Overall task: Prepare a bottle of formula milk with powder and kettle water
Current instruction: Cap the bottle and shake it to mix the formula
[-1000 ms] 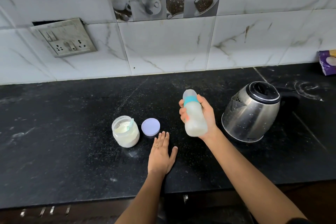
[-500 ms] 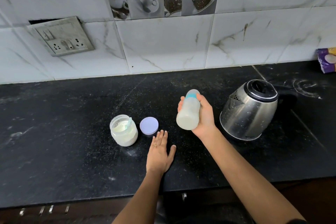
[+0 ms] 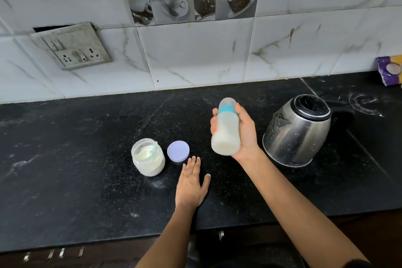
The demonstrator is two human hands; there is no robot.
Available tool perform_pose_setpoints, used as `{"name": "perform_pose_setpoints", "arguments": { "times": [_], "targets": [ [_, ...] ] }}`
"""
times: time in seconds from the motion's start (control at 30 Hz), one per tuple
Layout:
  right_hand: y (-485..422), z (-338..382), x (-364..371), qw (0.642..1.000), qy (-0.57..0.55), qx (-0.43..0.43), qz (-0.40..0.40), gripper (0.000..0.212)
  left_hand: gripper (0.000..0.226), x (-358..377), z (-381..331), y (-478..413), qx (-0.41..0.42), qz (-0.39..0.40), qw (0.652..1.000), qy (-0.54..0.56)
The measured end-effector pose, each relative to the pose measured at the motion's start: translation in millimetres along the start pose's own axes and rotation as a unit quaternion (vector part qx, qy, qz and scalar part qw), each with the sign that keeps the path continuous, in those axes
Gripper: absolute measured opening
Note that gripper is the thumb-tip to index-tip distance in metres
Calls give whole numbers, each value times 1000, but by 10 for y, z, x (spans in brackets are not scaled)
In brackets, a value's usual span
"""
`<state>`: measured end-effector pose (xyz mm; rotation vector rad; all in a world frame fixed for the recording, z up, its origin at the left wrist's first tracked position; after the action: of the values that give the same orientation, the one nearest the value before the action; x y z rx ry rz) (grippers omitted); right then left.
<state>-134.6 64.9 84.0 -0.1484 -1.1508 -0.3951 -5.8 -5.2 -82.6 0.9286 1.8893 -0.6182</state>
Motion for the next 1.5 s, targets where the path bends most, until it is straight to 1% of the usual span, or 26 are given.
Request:
{"name": "perform_pose_setpoints", "arguments": {
  "times": [0.07, 0.1, 0.17, 0.2, 0.27, 0.3, 0.37, 0.43, 0.5, 0.53, 0.6, 0.67, 0.73, 0.8, 0.87, 0.93, 0.97, 1.07, 1.13, 1.2, 1.27, 1.3, 1.33, 1.37, 1.43, 1.5],
  "targets": [
    [-25, -17, -35, 996, -38, 44, 74, 57, 65, -2, 1, 5, 0, 0, 1000, 0],
    [-4, -33, -31, 992, -19, 56, 108, 54, 65, -3, 1, 6, 1, -2, 1000, 1],
    [37, -35, -1, 992, 36, 41, 118, 57, 65, -5, -1, 8, 2, -4, 1000, 2],
    [26, -27, -3, 993, 40, 37, 105, 62, 65, -7, -1, 4, 2, -5, 1000, 1],
    [26, -25, -55, 996, 1, 39, 78, 70, 65, -10, -6, 2, 2, -4, 1000, 3],
    [17, -30, -69, 995, -10, 53, 86, 68, 65, -14, -6, 5, 1, -3, 1000, 4],
    [30, -50, -49, 990, 24, 65, 125, 60, 65, -13, -3, 8, 0, -2, 1000, 4],
    [24, -56, 0, 990, 77, 37, 111, 57, 65, -8, 2, 8, 2, -4, 1000, 1],
    [8, -45, -17, 997, 59, 15, 51, 61, 65, -12, -6, 6, 2, -4, 1000, -1],
    [8, -44, -37, 998, 40, 13, 36, 63, 65, -16, -7, 7, 2, -3, 1000, -1],
    [12, -51, -52, 995, 48, 35, 75, 61, 65, -19, -8, 10, 2, -3, 1000, -2],
    [46, -69, -52, 991, 81, 29, 107, 60, 65, -17, -8, 12, 2, -3, 1000, 2],
    [25, -69, -38, 994, 76, 25, 78, 69, 65, -19, -12, 8, 3, -4, 1000, 3],
    [16, -60, -59, 998, 18, 38, 42, 77, 65, -28, -21, 11, 2, -3, 1000, 1],
    [17, -53, -65, 994, 5, 75, 81, 69, 65, -30, -20, 15, -1, -2, 1000, 4],
    [37, -41, -55, 990, 29, 70, 118, 63, 65, -22, -16, 14, -1, -1, 1000, 5],
    [29, -33, -30, 991, 34, 62, 111, 65, 65, -17, -16, 12, -1, -1, 1000, 5],
    [3, -4, -72, 999, -25, 29, 39, 76, 65, -30, -23, 9, -3, -1, 1000, 5],
    [18, -7, -72, 996, -16, 51, 71, 65, 65, -34, -25, 12, -2, -2, 1000, 5],
    [49, -7, -60, 995, 30, 40, 86, 55, 65, -31, -25, 16, -1, -5, 1000, 6],
    [27, 9, -56, 998, 48, 20, 42, 53, 65, -26, -27, 11, 0, -5, 1000, 6],
    [32, 18, -62, 999, 29, 10, 18, 53, 65, -27, -30, 11, -1, -4, 1000, 7],
    [40, 21, -82, 1000, 15, 13, 15, 54, 65, -30, -31, 12, -2, -3, 1000, 8],
    [49, 16, -80, 998, 7, 32, 46, 56, 65, -32, -30, 16, -3, -2, 1000, 9],
    [103, -6, -62, 986, 30, 64, 152, 58, 65, -27, -22, 19, -3, -3, 1000, 11],
    [153, -11, 5, 982, 61, 41, 175, 57, 65, -16, -18, 17, -2, -4, 1000, 11]
  ]
}}
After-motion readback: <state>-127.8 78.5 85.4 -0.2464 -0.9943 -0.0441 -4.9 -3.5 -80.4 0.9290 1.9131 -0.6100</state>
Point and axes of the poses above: each hand's wrist, its own y-axis away from the middle knuckle, its own x-axis out of the palm, z = x × y, the point moved 2 cm from there along -y, towards the middle knuckle, and after that the axes turned 1 degree about z, right-handed, at the moved point
